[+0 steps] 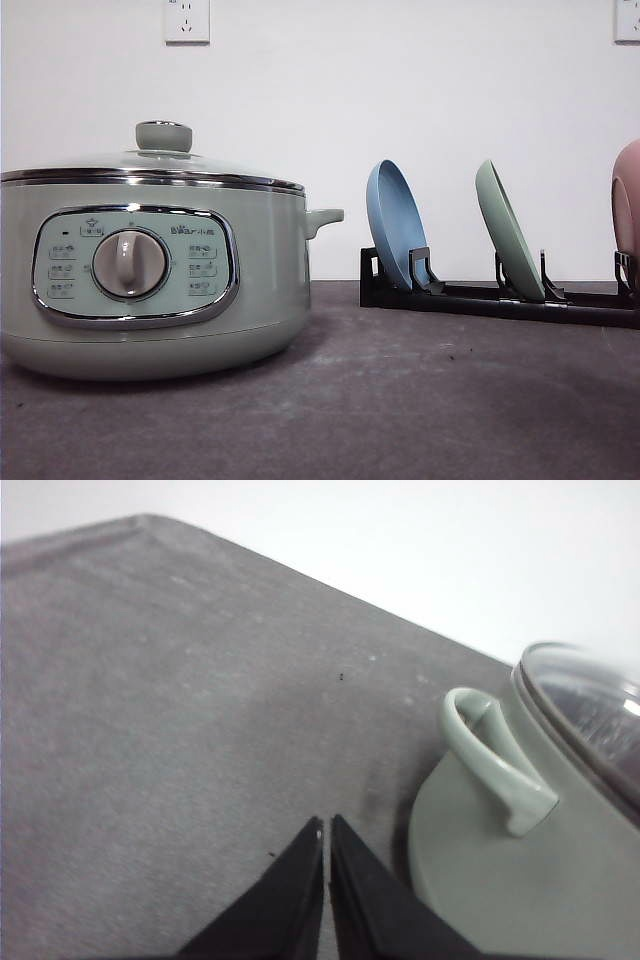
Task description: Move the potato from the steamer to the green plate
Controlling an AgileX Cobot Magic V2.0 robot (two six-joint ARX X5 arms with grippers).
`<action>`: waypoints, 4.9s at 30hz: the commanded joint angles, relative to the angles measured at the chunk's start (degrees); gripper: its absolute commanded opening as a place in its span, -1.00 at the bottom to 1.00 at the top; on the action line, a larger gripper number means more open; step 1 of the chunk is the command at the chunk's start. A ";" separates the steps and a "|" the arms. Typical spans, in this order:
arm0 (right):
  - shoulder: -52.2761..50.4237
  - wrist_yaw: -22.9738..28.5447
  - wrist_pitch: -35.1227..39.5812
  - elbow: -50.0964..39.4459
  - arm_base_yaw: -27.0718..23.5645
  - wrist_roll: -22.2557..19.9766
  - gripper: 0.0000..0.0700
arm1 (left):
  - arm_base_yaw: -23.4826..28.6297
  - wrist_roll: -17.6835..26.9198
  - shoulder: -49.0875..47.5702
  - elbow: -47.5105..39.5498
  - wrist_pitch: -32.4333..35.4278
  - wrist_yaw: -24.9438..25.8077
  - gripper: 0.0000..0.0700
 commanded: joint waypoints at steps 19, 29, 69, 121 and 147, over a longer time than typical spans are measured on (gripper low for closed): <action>4.55 -1.20 -2.71 18.05 -0.09 4.07 -1.00 | 0.02 -2.06 6.32 18.03 -5.66 7.14 -0.99; 19.56 -4.59 -14.95 38.02 -0.04 -7.05 -1.00 | 0.00 8.02 21.23 35.89 -15.25 17.60 -0.99; 43.36 -18.95 -40.87 60.78 3.89 -21.34 0.68 | -9.09 20.89 37.88 53.20 -31.78 33.66 0.72; 109.20 -8.39 -23.01 99.78 5.31 -6.34 0.52 | -9.09 20.72 37.88 53.20 -31.82 33.66 0.72; 110.15 -12.07 -23.40 99.97 5.29 -6.18 -0.98 | -9.09 20.72 37.88 53.20 -32.01 33.65 0.71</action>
